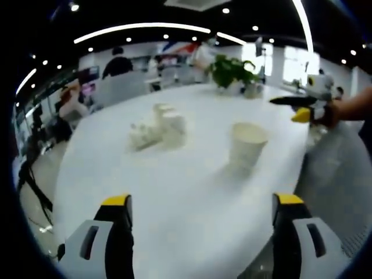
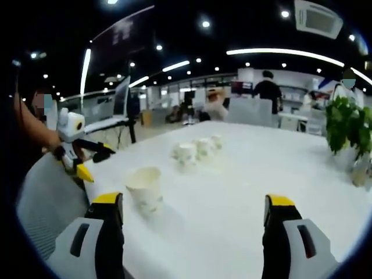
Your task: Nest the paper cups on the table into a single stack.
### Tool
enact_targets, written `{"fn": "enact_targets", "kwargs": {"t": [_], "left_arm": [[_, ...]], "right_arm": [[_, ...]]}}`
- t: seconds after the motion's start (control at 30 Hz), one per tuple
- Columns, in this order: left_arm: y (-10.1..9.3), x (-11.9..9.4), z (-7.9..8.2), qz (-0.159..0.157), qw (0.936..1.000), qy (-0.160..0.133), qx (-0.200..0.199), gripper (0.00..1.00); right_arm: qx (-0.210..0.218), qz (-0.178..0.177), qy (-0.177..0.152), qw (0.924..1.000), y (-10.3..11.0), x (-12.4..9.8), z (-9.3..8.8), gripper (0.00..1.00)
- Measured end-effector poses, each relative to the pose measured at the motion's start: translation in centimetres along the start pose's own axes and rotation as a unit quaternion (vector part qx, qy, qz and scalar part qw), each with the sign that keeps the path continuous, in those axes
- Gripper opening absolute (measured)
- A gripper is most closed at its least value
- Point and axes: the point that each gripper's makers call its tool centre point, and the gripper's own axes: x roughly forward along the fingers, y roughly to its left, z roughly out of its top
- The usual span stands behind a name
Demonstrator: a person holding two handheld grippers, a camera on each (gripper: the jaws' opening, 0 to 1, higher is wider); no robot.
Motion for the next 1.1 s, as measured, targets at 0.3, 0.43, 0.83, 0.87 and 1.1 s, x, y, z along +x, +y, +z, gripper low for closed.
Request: {"fn": "enact_targets", "kwargs": {"t": [0.3, 0.43, 0.83, 0.87, 1.1], "left_arm": [[3.4, 3.0, 4.5, -0.016, 0.9996, -0.004, 0.024, 0.98], [4.4, 4.7, 6.7, -0.012, 0.9994, -0.027, 0.016, 0.98], [5.5, 9.2, 10.1, 0.01, 0.9962, -0.086, -0.009, 0.93], [5.5, 9.7, 10.1, 0.011, 0.996, -0.088, -0.014, 0.92], [5.2, 12.2, 10.8, 0.009, 0.9944, -0.101, -0.031, 0.88]], "right_arm": [[0.012, -0.01, -0.01, 0.9998, -0.6, -0.2, 0.3, 0.98], [0.016, -0.015, -0.012, 0.9997, -0.8, -0.2, 0.4, 0.97], [0.013, -0.009, -0.007, 0.9999, -0.7, 0.2, 0.3, 0.96], [0.012, -0.009, -0.007, 0.9999, -0.6, 0.2, 0.3, 0.96], [0.012, -0.014, -0.006, 0.9998, -0.8, 0.2, 0.2, 0.96]]}}
